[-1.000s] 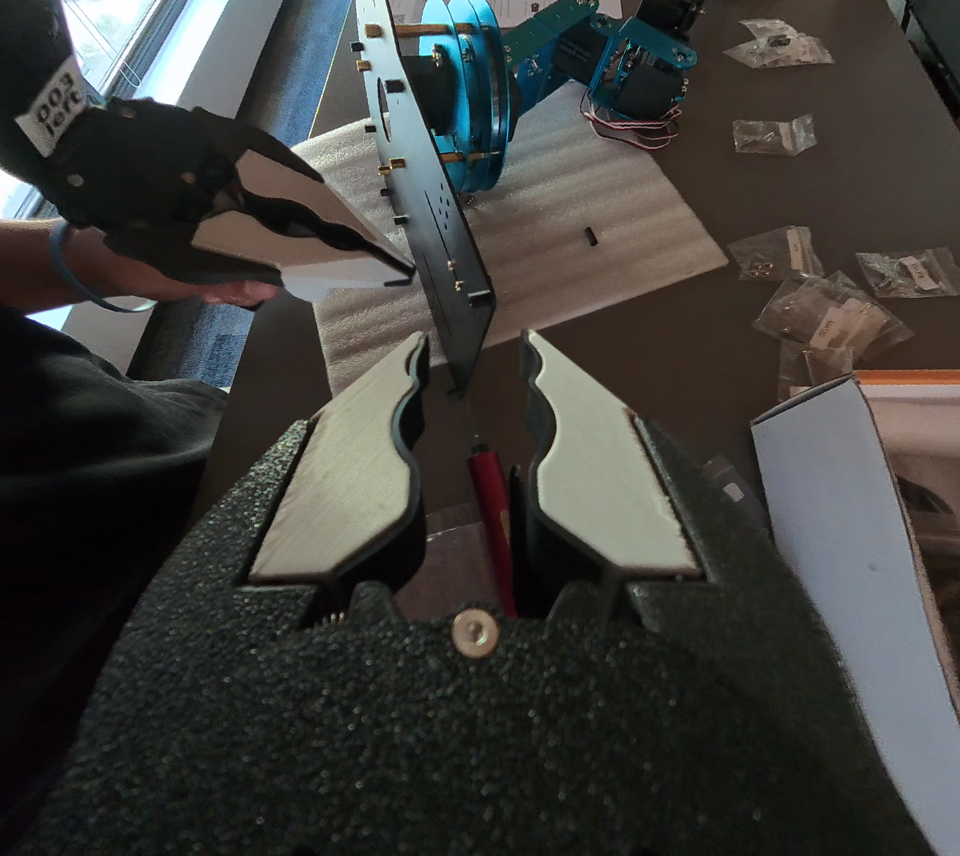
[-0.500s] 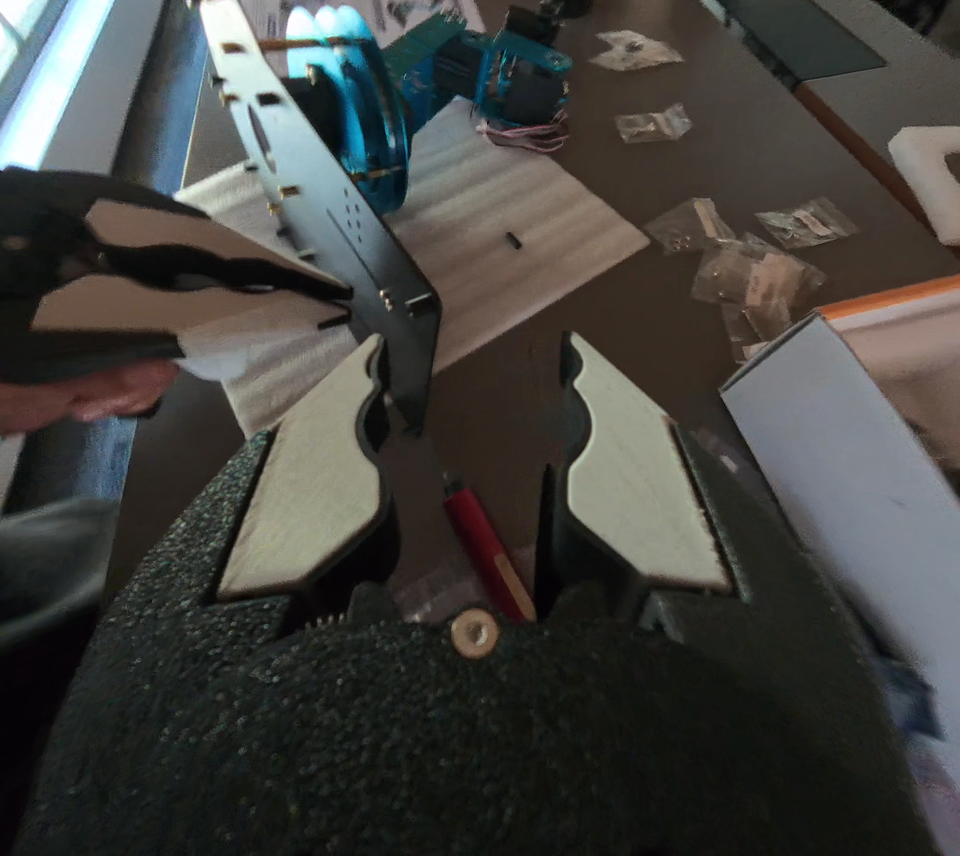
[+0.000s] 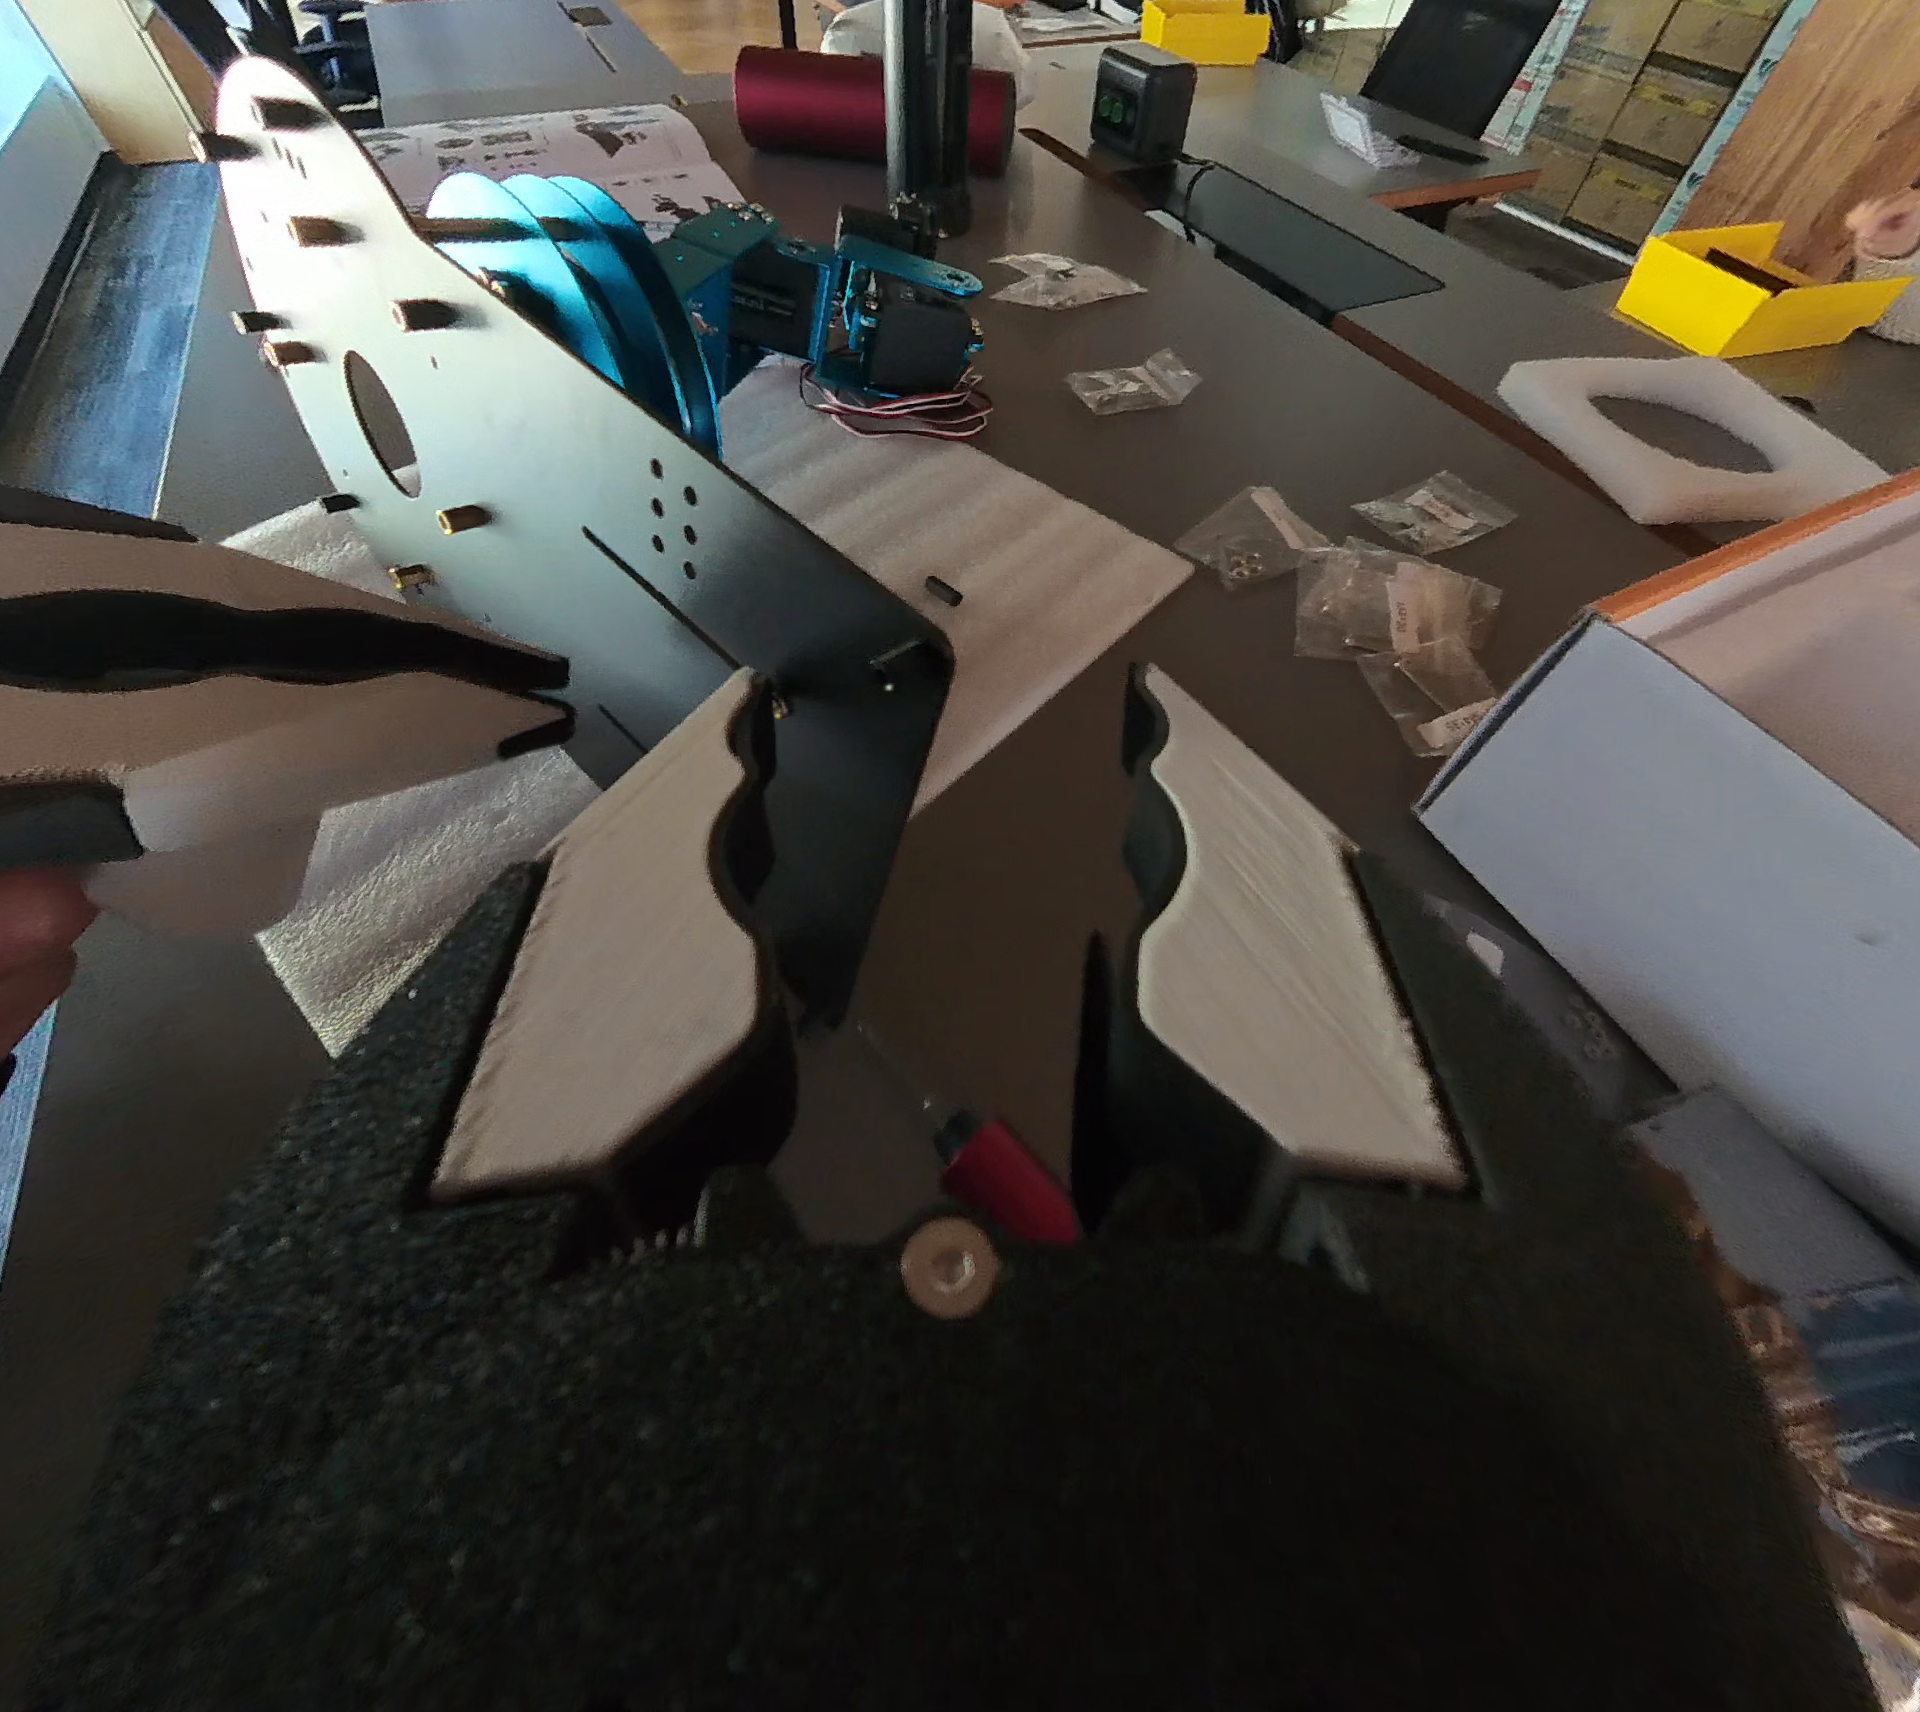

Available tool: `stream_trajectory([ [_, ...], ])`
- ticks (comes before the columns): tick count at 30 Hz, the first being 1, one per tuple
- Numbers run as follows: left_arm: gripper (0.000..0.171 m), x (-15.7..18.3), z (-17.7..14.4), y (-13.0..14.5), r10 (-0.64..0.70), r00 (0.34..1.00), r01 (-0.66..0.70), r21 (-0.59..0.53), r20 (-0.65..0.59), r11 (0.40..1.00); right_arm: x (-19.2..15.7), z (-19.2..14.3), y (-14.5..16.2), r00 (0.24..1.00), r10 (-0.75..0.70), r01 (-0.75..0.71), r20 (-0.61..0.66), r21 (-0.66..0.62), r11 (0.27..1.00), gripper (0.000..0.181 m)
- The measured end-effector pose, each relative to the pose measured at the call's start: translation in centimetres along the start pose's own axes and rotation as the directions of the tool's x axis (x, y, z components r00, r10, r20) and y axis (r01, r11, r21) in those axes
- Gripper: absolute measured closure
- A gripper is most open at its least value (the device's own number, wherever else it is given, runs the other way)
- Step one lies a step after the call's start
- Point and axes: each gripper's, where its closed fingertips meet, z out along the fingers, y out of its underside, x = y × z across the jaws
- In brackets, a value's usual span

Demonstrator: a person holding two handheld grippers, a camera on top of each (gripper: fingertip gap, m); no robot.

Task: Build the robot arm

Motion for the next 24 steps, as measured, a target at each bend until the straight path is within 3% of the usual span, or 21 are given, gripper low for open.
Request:
stream_trajectory([
  [24, 0.16, 0.0, 1.1, -0.9, 0.011, 1.0, -0.011, 0.028, 0.004, 1.0, -0.9, 1.2, 0.0, 0.999, 0.017, -0.016, 0.046, -0.039, 0.999, 0.111],
])
